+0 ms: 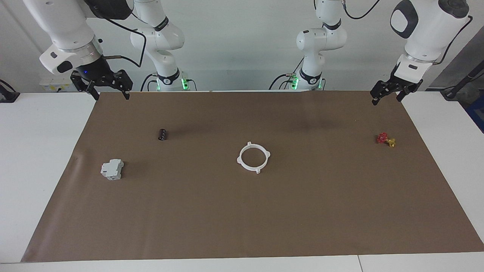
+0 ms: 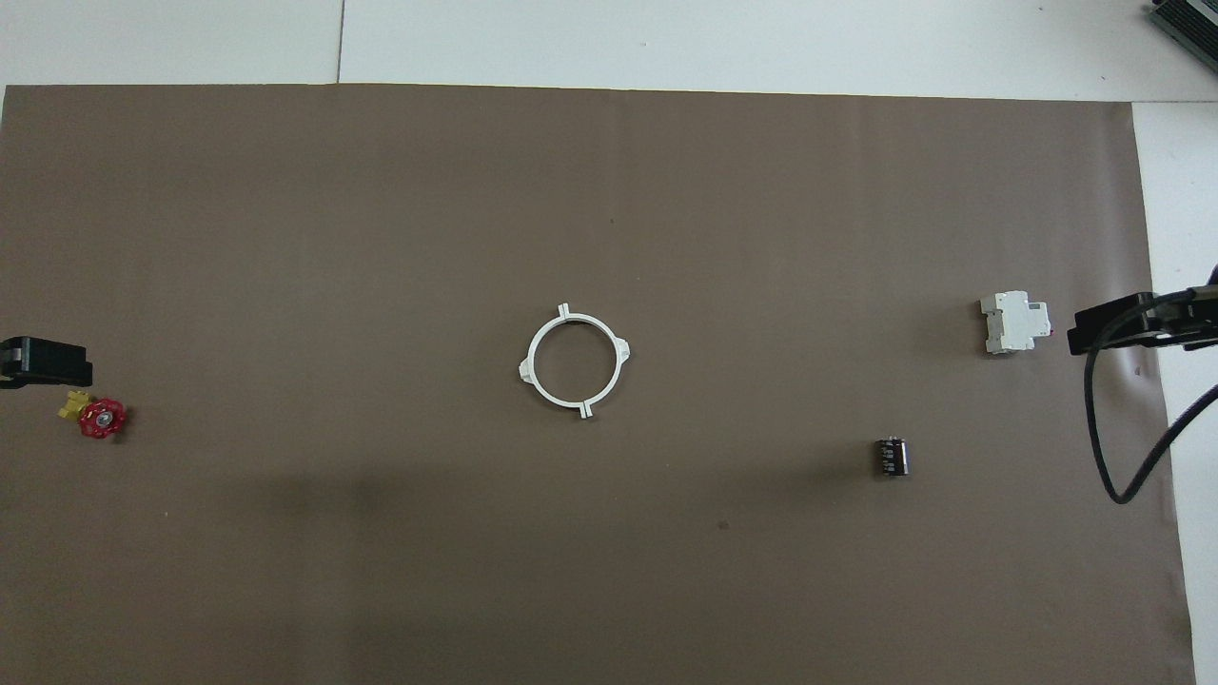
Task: Assemble drain pipe with both arms
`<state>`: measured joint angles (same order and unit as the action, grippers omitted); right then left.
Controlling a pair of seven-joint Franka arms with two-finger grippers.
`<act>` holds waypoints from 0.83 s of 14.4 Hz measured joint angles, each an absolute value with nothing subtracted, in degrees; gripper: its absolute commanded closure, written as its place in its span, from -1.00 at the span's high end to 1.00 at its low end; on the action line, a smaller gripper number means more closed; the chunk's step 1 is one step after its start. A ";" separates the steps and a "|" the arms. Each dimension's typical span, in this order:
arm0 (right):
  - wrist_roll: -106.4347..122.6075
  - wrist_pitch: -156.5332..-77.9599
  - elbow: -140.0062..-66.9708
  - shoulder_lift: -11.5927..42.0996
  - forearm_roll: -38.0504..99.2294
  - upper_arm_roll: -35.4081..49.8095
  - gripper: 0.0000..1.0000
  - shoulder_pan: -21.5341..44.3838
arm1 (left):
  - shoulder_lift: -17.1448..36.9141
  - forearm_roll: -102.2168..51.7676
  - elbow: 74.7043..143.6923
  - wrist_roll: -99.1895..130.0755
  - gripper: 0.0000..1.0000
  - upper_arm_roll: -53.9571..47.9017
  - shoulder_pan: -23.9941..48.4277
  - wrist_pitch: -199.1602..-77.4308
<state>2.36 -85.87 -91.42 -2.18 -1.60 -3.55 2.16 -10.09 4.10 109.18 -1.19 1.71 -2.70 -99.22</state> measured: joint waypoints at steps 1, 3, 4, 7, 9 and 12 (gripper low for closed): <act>2.36 -85.87 -91.42 -2.18 -1.60 -3.55 1.00 2.16 | -10.09 4.09 109.19 -1.22 1.00 1.69 -2.70 -99.62; 2.36 -85.87 -91.42 -2.18 -1.60 -3.55 1.00 2.16 | -9.96 4.09 109.22 -1.23 1.00 1.48 -2.68 -101.08; 2.36 -85.87 -91.42 -2.18 -1.60 -3.55 1.00 2.16 | -9.60 4.09 109.28 -1.23 1.00 1.48 -2.67 -101.35; 2.36 -85.87 -91.42 -2.18 -1.60 -3.55 1.00 2.16 | -5.81 3.93 106.56 -1.32 1.00 2.70 -0.98 -100.63; 2.36 -85.87 -91.42 -2.18 -1.60 -3.55 1.00 2.16 | -1.73 3.41 99.54 -1.32 1.00 5.74 2.15 -96.63; 2.36 -85.87 -91.42 -2.18 -1.60 -3.55 1.00 2.16 | 1.98 2.88 89.86 -1.38 1.00 6.89 4.33 -87.10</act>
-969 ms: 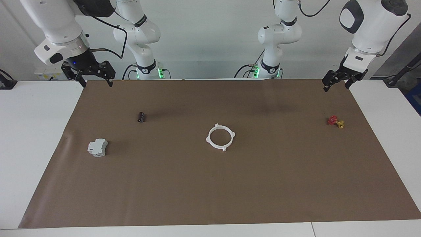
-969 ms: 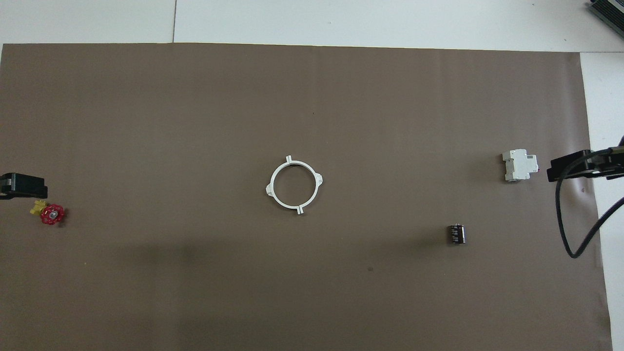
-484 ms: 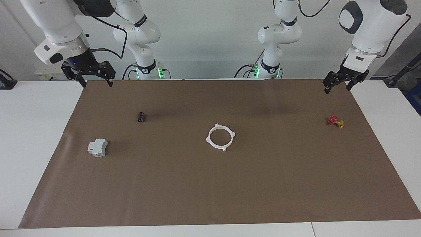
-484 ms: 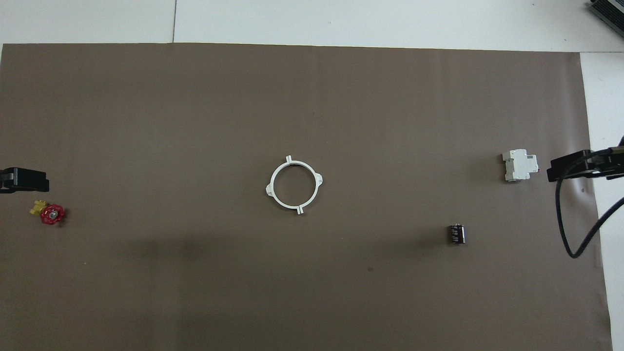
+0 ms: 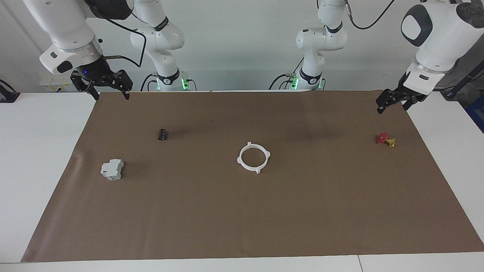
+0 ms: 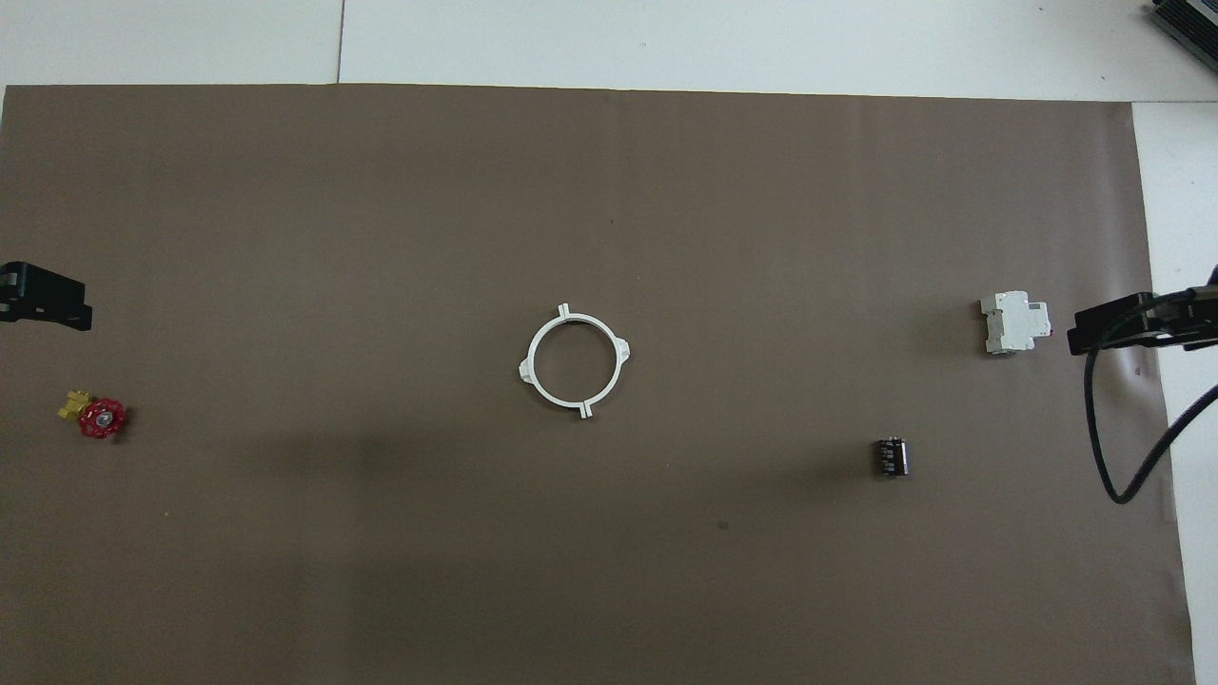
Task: Assemble drain pipe with both arms
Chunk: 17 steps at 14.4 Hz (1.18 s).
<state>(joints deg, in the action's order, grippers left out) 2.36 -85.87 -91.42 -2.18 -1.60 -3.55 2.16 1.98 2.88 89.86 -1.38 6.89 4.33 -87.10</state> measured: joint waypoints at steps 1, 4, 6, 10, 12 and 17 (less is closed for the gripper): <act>2.36 -85.87 -91.42 -2.18 -1.60 -3.55 1.00 2.16 | 2.05 2.88 88.55 -1.50 1.00 6.66 4.70 -85.11; 2.36 -85.87 -91.42 -2.18 -1.60 -3.55 1.00 2.16 | 1.66 2.83 87.27 -5.99 1.00 5.88 5.05 -82.21; 2.36 -86.10 -91.42 -2.18 -1.60 -3.55 1.00 2.16 | 1.64 2.73 87.28 -7.95 1.00 5.81 5.05 -82.14; 2.36 -86.66 -91.42 -2.18 -1.60 -3.54 1.00 2.16 | 1.48 2.71 87.24 -8.11 1.00 5.80 5.05 -83.34; 2.36 -86.67 -91.42 -2.18 -1.60 -3.54 1.00 2.16 | 1.47 2.71 87.21 -5.23 1.00 5.81 5.04 -85.75; 2.36 -86.68 -91.42 -2.18 -1.60 -3.54 1.00 2.16 | 1.47 2.71 87.20 -0.95 1.00 5.67 6.71 -87.40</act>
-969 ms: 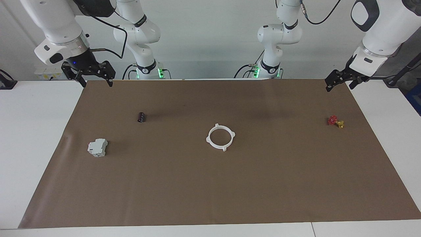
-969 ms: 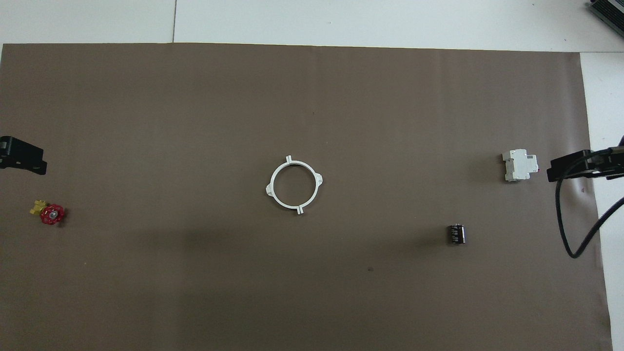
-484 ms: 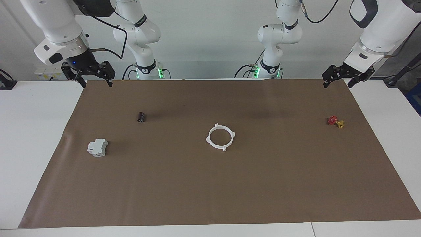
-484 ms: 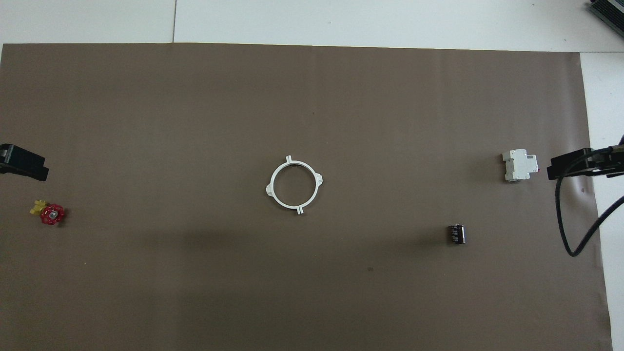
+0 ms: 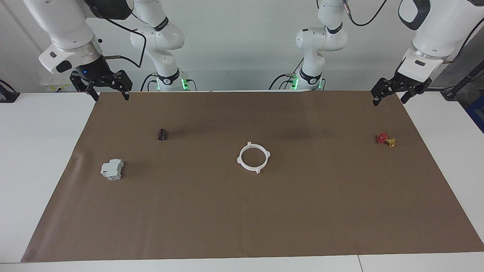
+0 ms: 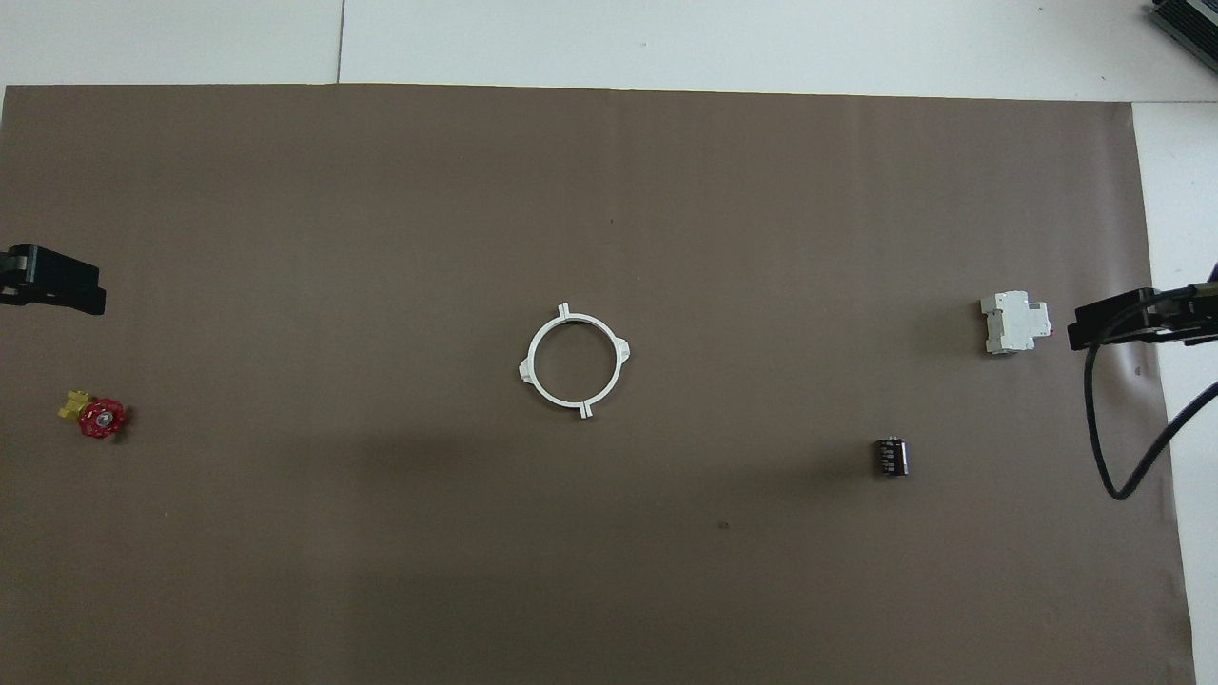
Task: Assemble drain pipe with both arms
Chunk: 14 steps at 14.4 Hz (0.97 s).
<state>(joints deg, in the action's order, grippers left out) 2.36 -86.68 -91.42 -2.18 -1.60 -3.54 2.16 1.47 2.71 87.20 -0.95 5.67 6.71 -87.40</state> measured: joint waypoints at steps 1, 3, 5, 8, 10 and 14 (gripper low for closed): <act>2.36 -86.68 -91.42 -2.18 -1.60 -3.54 1.00 2.16 | 1.47 2.71 87.20 -0.89 1.00 5.48 6.94 -87.46; 2.36 -86.68 -91.42 -2.18 -1.60 -3.53 1.00 2.16 | 1.47 2.71 87.19 -0.73 1.00 4.69 7.16 -87.49; 2.36 -86.68 -91.42 -2.18 -1.60 -3.53 1.00 2.16 | 1.45 2.71 87.19 -0.61 1.00 4.27 7.17 -87.57; 2.36 -86.68 -91.42 -2.18 -1.60 -3.53 1.00 2.16 | 1.44 2.71 87.19 -0.61 1.00 4.23 7.17 -87.64; 2.36 -86.68 -91.42 -2.18 -1.60 -3.53 1.00 2.16 | 1.40 2.69 87.19 -0.61 1.00 4.09 7.17 -87.68; 2.36 -86.68 -91.42 -2.18 -1.60 -3.53 1.00 2.16 | 1.38 2.68 87.19 -0.53 1.00 2.92 7.19 -87.69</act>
